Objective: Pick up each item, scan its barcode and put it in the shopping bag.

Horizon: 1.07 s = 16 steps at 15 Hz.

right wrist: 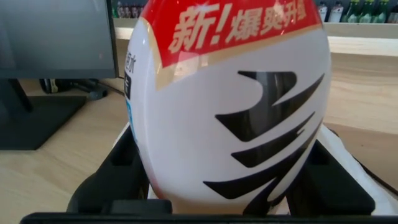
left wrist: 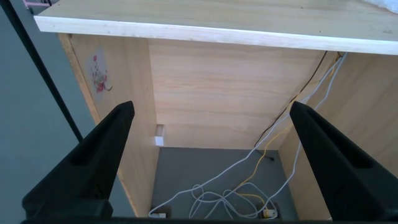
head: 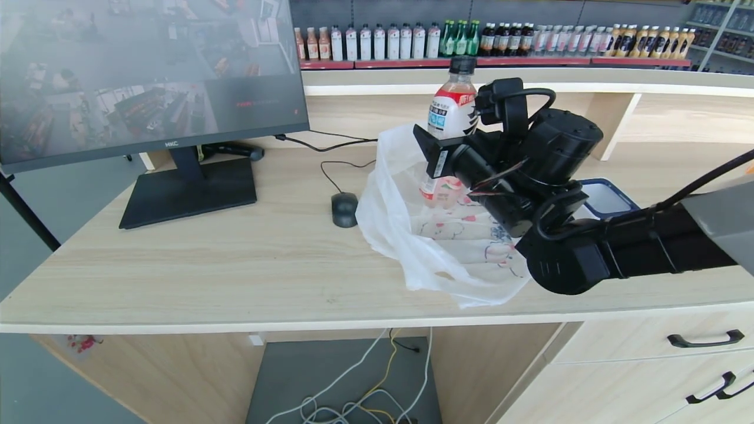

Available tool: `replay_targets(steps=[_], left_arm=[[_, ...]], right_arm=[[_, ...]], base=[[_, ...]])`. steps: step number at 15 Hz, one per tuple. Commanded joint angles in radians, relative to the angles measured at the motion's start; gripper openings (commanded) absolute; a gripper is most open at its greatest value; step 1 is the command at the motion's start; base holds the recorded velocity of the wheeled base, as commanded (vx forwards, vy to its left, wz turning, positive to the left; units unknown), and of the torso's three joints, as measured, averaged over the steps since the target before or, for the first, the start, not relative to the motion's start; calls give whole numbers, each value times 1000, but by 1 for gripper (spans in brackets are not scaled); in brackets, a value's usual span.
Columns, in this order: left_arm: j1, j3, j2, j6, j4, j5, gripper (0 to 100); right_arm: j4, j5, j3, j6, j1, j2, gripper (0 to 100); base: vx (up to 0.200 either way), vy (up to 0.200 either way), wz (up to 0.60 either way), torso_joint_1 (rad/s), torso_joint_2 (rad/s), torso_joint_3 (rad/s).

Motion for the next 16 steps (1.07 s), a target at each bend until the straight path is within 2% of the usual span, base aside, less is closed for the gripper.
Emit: replay_targets(steps=[1,5,16], left_arm=[[0,0,0,0,1,0,100],[0,0,0,0,1,0,100],[0,0,0,0,-1,0,100]], right_arm=[[36,0,-87,2,-4,52,0],[79,0,-167,2,-26,94,0],[65,10,-194,3,-41,204,0]], base=[[0,0,0,0,0,0],[0,0,0,0,0,0],[0,0,0,0,0,0]])
